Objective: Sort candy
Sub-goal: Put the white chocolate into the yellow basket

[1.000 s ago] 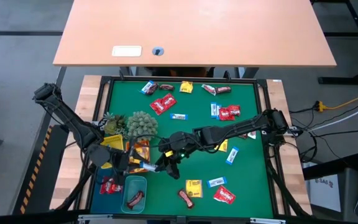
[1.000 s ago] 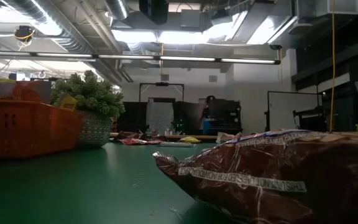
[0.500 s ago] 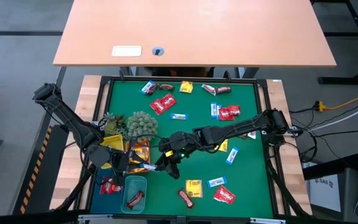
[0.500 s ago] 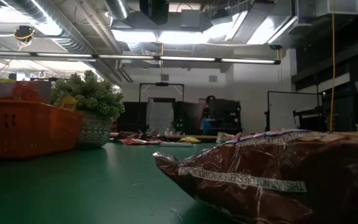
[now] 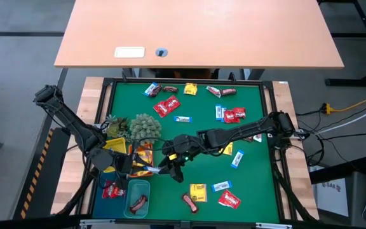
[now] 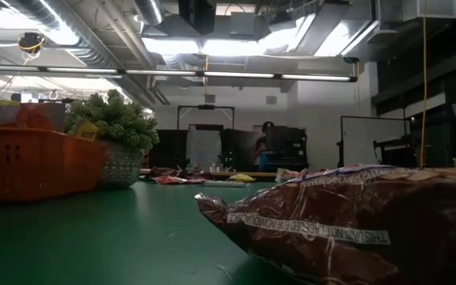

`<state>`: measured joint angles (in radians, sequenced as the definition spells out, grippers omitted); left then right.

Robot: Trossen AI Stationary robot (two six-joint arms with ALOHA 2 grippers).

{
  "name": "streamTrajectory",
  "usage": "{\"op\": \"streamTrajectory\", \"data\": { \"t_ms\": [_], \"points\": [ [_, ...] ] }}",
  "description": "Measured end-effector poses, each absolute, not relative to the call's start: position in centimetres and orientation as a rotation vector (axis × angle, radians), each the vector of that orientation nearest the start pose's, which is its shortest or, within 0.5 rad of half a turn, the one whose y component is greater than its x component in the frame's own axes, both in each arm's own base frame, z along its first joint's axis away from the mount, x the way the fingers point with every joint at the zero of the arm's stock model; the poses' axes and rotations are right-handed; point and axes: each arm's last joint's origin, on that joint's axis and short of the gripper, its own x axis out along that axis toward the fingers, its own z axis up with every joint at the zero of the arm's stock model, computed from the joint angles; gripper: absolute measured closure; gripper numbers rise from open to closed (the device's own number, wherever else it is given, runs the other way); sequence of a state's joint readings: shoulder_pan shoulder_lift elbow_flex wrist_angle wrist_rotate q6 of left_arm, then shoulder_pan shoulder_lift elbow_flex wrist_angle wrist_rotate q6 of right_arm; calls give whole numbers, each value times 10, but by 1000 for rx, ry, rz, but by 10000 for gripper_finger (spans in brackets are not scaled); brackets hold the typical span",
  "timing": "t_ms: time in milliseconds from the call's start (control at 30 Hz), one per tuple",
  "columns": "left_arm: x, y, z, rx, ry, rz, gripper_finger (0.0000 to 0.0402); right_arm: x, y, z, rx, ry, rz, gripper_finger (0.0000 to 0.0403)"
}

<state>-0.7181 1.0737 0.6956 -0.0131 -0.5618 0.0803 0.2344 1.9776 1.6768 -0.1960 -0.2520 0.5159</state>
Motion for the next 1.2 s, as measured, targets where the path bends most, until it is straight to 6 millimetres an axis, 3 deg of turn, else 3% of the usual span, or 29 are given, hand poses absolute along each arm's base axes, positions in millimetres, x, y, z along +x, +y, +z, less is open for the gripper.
{"op": "streamTrajectory", "data": {
  "t_ms": [267,433,600,900,1200],
  "points": [
    [178,-139,261,214,371,-156,369,438,114,273,509,778,341,167],
    [160,-131,261,106,521,-152,367,424,112,259,515,994,336,159],
    [135,-115,263,-124,746,-183,367,412,109,249,455,1127,270,159],
    [101,-92,260,-498,1080,-113,366,411,106,247,413,1131,189,159],
    [82,-76,251,-552,1257,129,365,411,106,247,413,1131,189,160]
  ]
}}
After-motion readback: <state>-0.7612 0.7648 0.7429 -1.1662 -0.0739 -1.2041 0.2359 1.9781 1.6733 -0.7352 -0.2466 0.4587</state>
